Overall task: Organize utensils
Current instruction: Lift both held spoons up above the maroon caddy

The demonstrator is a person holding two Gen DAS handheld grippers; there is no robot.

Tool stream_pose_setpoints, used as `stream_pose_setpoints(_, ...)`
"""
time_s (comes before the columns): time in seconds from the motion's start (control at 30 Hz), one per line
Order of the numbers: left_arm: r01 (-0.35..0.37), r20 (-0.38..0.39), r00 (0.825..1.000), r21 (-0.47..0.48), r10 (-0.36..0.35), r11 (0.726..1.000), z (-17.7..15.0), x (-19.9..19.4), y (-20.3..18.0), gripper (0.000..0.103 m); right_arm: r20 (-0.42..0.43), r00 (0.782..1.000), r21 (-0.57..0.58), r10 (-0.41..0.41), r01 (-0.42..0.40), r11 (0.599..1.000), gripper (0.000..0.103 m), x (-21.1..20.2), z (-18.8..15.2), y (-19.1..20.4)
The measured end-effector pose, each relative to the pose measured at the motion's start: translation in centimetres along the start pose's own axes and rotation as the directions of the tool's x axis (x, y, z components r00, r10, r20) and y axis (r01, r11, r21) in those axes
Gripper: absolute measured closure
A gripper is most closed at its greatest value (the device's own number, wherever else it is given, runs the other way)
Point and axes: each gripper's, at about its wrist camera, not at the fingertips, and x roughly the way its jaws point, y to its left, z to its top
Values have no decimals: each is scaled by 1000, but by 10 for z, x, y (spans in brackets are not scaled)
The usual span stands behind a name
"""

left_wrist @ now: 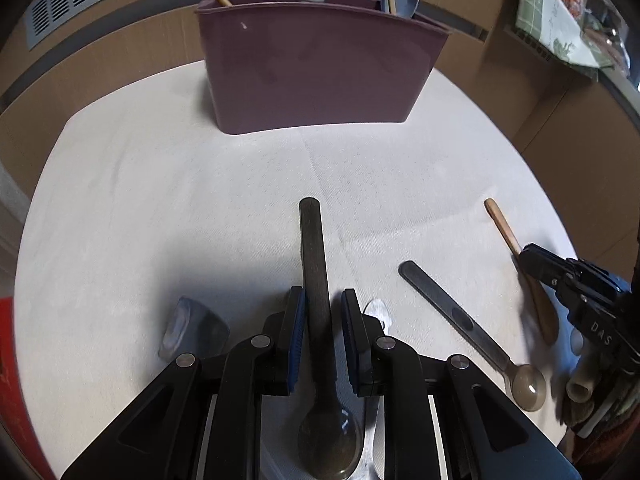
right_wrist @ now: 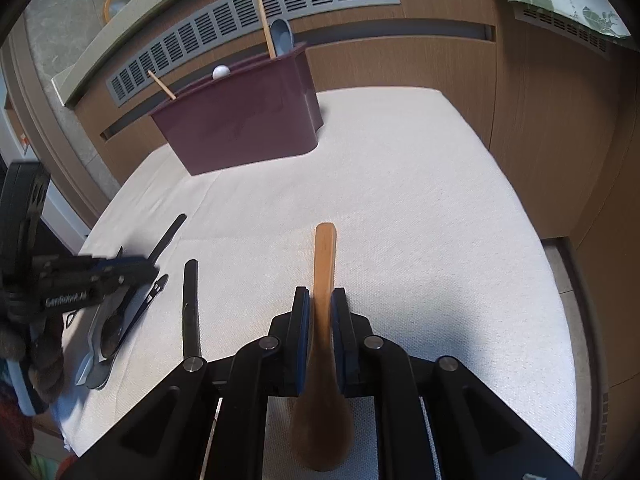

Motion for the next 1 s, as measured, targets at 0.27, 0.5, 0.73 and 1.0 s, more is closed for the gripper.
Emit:
stream_pose_setpoints(0.27,-37,-21,999,54,38,998,11,4,-9,83,-76,994,-121,-73,63,991,92,19,17,13)
stream_pose_setpoints(0.5,-34,-13,999,50,35,998,12,4,-7,83,-90,986,-271,-141,112,956,92,35,29,33)
stream_pose_setpoints(0.73,-46,-25,999,68,48,997,19,9,-13,83,17,999,-184,-32,35,982,93,6,42,28)
stream_pose_setpoints(1.0,67,108,993,-98,-56,993,1,-11,8,91,114,993,-171,20,-1,985,93,-28,46,31)
